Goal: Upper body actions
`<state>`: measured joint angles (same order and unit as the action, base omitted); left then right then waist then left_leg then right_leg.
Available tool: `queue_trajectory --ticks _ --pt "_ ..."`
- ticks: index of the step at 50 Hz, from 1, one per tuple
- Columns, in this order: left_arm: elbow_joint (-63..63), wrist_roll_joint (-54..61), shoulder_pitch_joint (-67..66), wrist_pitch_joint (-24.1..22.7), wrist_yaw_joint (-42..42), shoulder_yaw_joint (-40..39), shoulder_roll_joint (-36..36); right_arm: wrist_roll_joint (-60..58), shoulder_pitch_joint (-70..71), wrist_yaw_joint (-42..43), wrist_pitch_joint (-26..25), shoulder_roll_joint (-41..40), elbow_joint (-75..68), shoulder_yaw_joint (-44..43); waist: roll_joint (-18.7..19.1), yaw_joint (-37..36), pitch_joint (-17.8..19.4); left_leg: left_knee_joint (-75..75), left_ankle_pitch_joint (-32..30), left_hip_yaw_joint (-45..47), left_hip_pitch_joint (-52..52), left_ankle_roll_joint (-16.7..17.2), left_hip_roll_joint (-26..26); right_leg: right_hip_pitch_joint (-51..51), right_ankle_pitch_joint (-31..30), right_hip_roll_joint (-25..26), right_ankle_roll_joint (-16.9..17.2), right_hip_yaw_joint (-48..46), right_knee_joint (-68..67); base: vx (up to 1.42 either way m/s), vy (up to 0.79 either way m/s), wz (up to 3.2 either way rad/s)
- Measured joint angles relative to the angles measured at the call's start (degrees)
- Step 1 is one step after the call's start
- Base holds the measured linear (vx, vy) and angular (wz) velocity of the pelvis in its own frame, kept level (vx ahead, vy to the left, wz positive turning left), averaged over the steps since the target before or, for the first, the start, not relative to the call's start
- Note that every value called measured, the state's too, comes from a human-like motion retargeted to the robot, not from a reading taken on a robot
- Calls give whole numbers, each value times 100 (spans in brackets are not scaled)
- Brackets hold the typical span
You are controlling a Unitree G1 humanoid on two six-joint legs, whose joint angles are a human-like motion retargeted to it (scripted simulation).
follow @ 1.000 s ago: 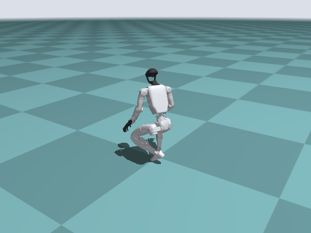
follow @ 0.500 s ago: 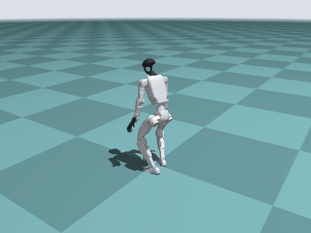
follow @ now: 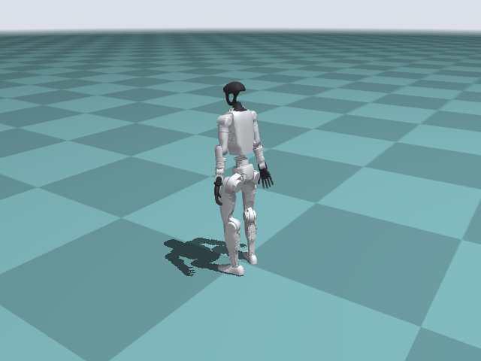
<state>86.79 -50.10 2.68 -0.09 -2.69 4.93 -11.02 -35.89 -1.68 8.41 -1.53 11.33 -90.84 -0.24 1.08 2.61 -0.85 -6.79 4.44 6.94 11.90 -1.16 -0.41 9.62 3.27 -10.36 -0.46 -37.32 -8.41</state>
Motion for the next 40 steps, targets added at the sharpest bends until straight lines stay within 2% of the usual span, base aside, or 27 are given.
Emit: queue_trajectory --ticks 12,22,40 --pt "392 129 -194 145 357 73 281 83 84 -538 -301 -163 116 59 -45 -147 -332 483 -163 -13 -514 -125 -154 -555 -86 191 -54 -232 515 4 1 11" --pt "324 -98 -314 118 124 217 448 -144 117 -611 -328 -316 340 111 -124 -269 -477 436 -141 -121 -699 -159 -203 -823 -62 214 -60 -327 552 7 1 5" --pt "441 -80 -371 161 147 103 525 1 -208 -374 -167 -341 -52 -228 -82 -199 -489 383 -59 -218 -862 -229 -207 -931 -200 90 -10 -458 206 5 3 1"
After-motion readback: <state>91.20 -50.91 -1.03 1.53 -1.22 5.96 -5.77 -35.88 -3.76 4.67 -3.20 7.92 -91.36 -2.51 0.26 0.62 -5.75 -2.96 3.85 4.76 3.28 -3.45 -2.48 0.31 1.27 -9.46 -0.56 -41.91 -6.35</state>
